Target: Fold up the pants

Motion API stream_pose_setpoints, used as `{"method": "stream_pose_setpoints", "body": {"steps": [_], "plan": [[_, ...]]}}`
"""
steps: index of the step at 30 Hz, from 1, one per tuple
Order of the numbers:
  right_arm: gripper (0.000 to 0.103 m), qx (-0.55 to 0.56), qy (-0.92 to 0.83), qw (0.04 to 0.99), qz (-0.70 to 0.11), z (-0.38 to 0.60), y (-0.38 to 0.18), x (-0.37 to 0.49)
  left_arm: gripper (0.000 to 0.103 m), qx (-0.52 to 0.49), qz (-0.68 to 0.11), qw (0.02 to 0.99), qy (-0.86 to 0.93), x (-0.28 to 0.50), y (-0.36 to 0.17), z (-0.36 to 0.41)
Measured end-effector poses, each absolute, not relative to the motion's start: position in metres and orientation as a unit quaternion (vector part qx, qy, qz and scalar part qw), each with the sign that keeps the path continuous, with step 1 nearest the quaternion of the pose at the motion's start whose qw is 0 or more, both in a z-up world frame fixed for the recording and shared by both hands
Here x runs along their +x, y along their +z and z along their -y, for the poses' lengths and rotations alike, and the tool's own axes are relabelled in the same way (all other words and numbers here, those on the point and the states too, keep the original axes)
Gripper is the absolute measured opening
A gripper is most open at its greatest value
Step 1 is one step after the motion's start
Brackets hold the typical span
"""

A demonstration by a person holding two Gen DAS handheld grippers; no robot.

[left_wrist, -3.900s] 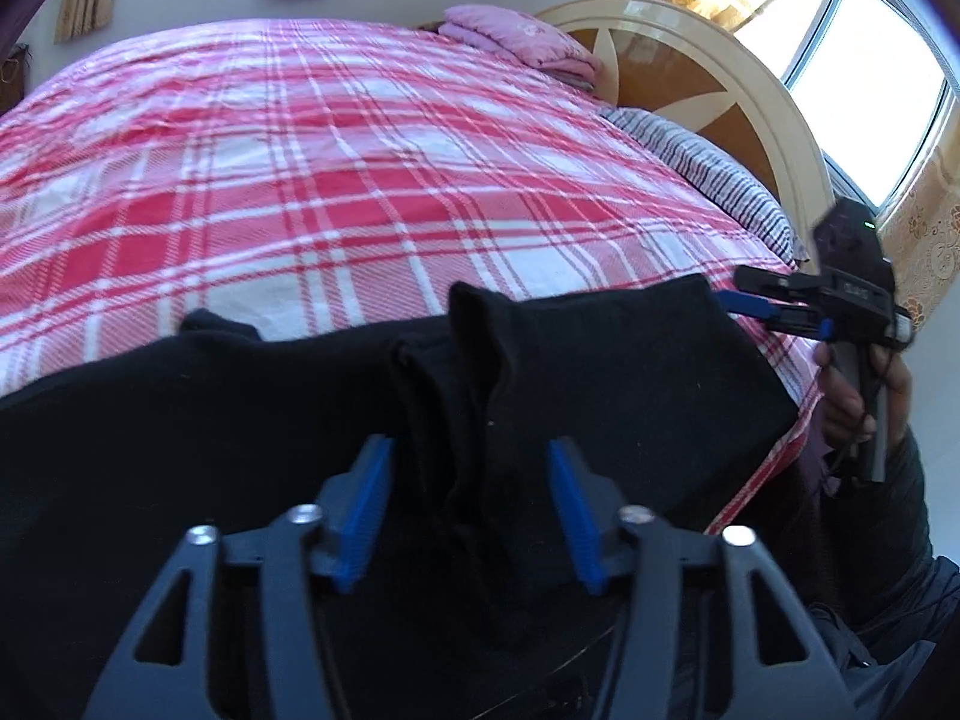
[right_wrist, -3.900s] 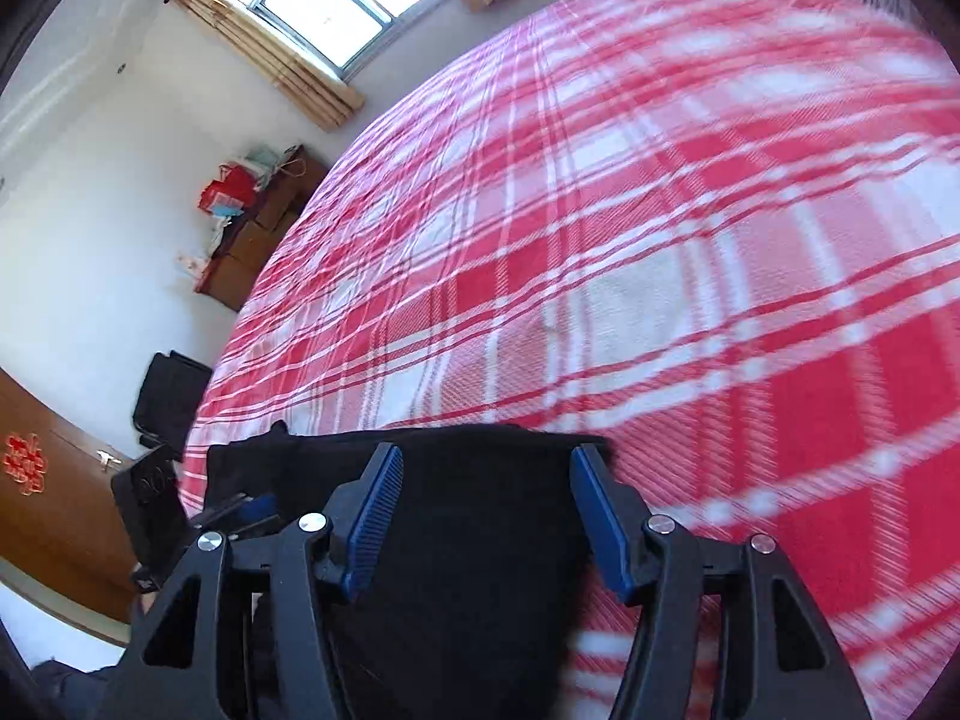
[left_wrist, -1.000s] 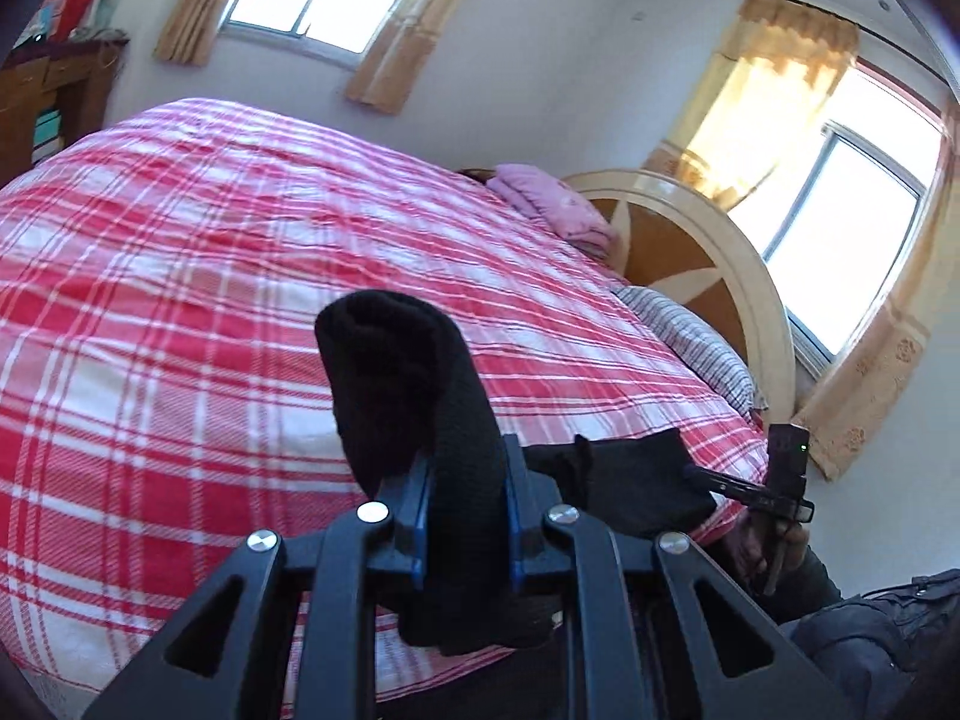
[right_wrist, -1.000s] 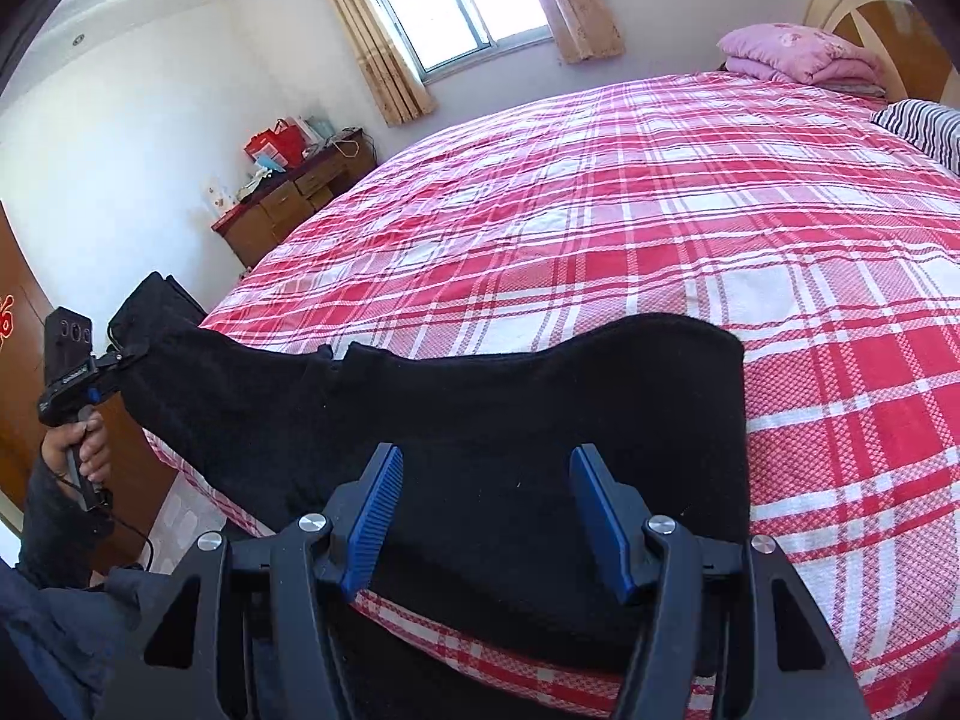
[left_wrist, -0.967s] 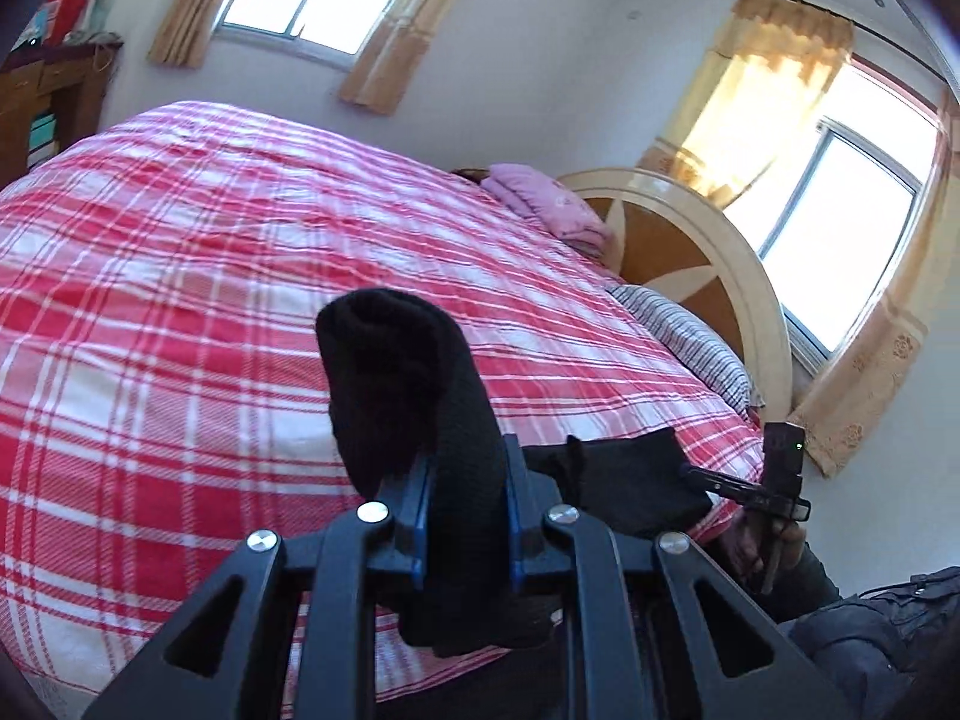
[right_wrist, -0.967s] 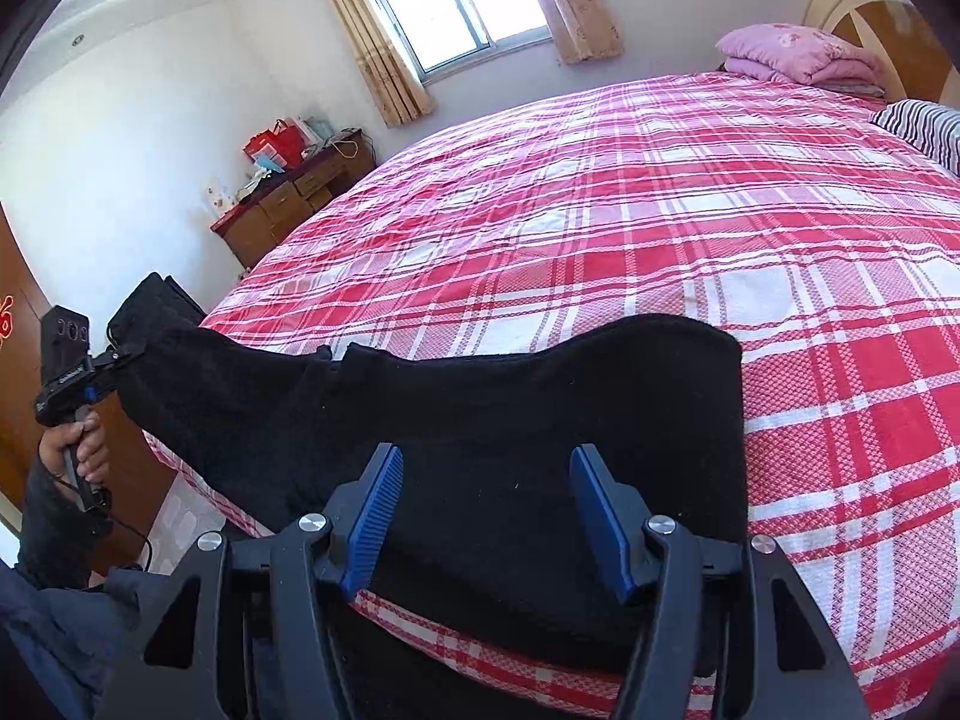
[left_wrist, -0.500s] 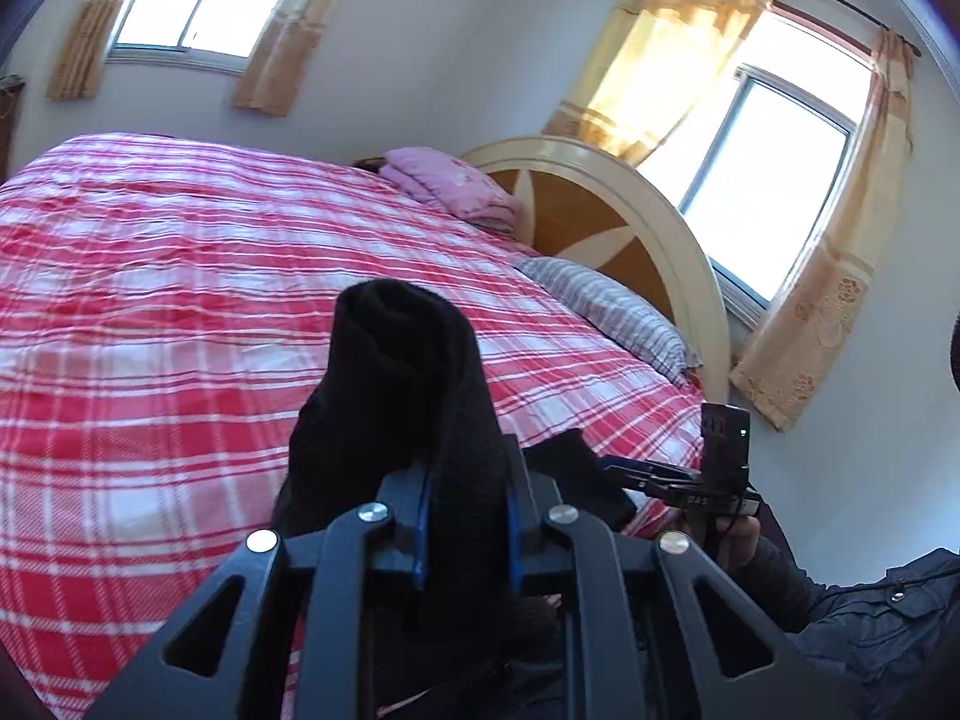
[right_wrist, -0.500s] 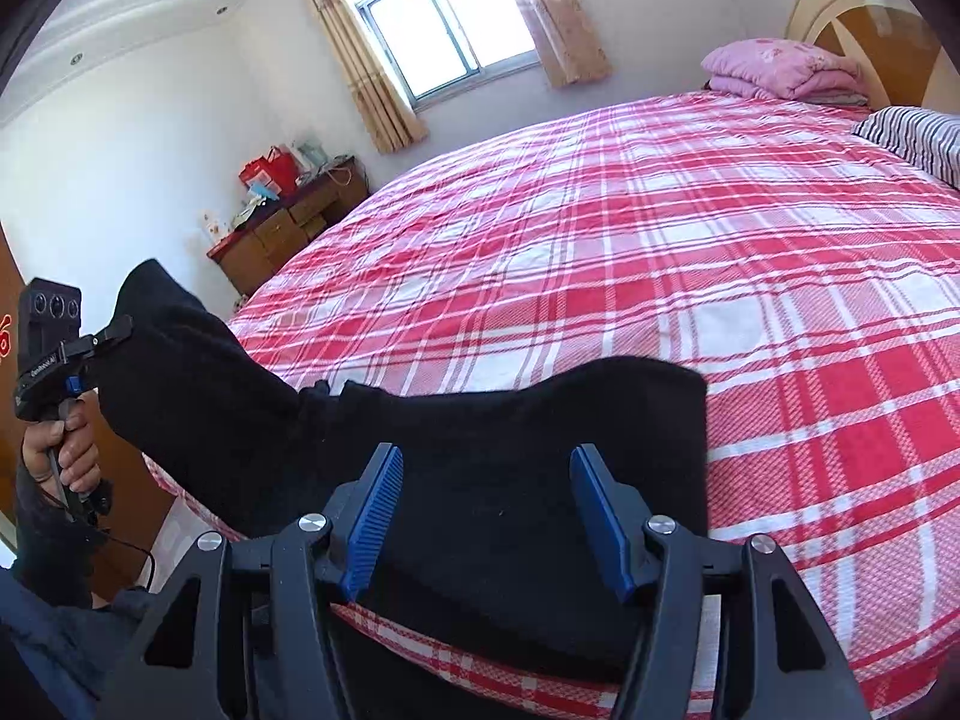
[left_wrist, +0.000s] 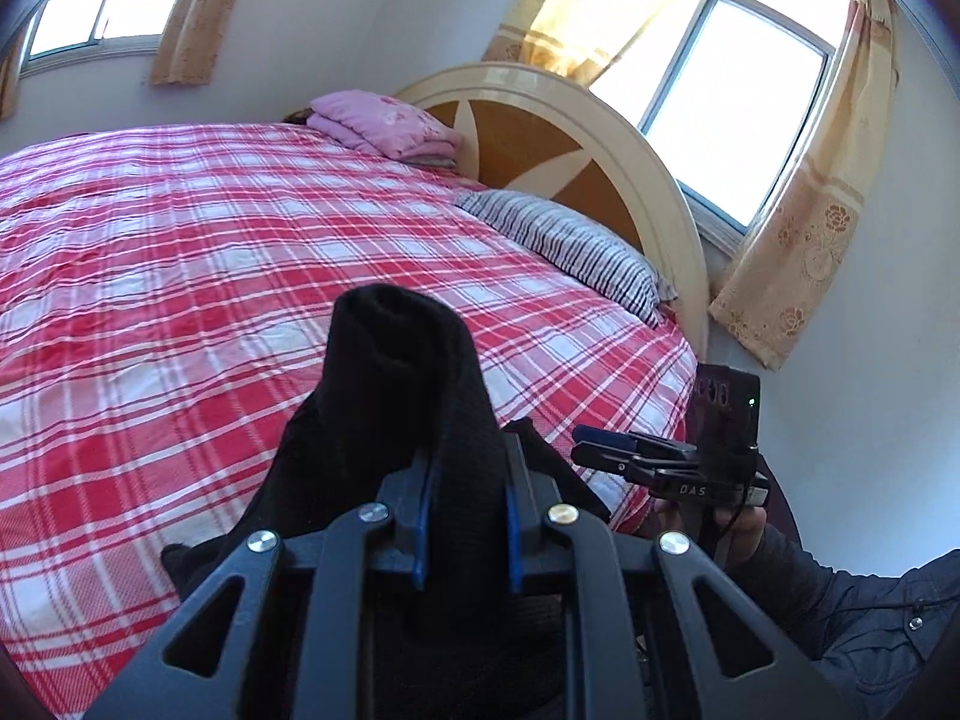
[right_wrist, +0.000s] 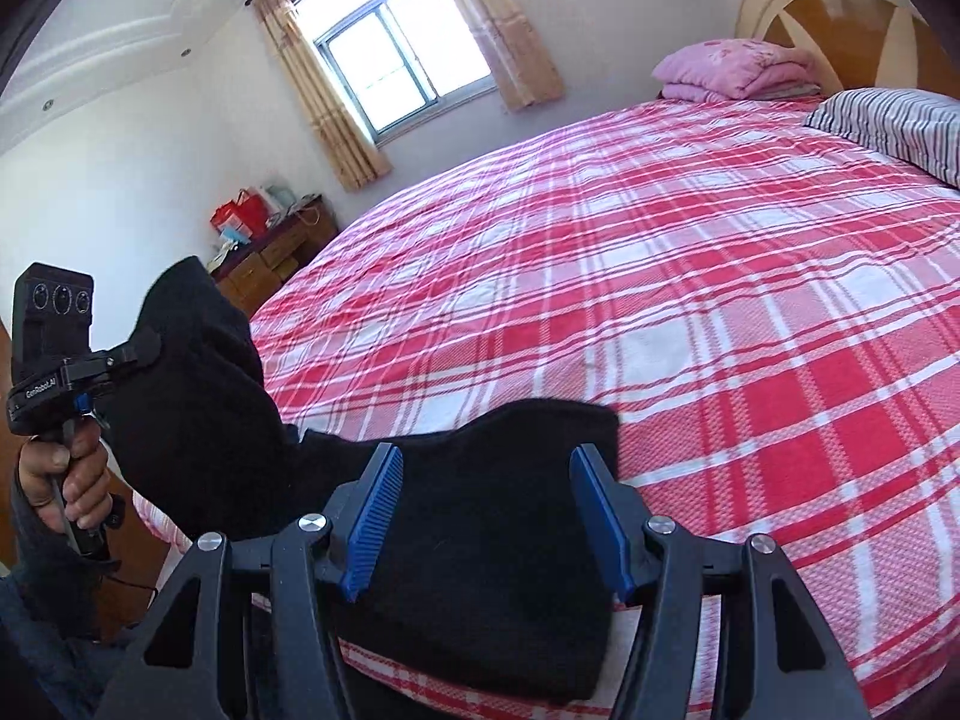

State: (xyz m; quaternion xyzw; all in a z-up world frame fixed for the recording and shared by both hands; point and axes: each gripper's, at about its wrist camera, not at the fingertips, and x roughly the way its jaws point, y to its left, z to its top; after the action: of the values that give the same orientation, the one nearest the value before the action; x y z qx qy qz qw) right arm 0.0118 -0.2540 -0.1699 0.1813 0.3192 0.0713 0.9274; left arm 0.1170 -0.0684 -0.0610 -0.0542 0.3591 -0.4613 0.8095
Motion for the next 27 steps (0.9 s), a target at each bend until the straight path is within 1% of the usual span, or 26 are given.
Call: {"method": "stream_pose_setpoints", "body": {"steps": [5,14,20,23,26,27], "plan": [[0.060,0.200,0.054,0.927,-0.314,0.270,-0.170,0.011,0.019,-0.028,-0.382,0.791,-0.477,0.121,-0.072,0.108],[0.060,0.229,0.037,0.923,-0.307,0.290,-0.173,0.009,0.019,0.023,-0.423,0.754,-0.501,0.112,-0.112,0.182],[0.060,0.243,0.037,0.920,-0.304,0.298,-0.173,0.008,0.021,0.065,-0.424,0.762,-0.486,0.101,-0.135,0.213],[0.060,0.249,0.035,0.919,-0.304,0.302,-0.173,0.007,0.028,0.070,-0.413,0.766,-0.487,0.092,-0.131,0.213],[0.060,0.254,0.038,0.917,-0.304,0.304,-0.172,0.007,0.043,0.070,-0.373,0.780,-0.498,0.078,-0.113,0.200],[0.060,0.254,0.039,0.917,-0.304,0.305,-0.171,0.007,0.055,0.069,-0.365,0.784,-0.498,0.075,-0.109,0.195]]}}
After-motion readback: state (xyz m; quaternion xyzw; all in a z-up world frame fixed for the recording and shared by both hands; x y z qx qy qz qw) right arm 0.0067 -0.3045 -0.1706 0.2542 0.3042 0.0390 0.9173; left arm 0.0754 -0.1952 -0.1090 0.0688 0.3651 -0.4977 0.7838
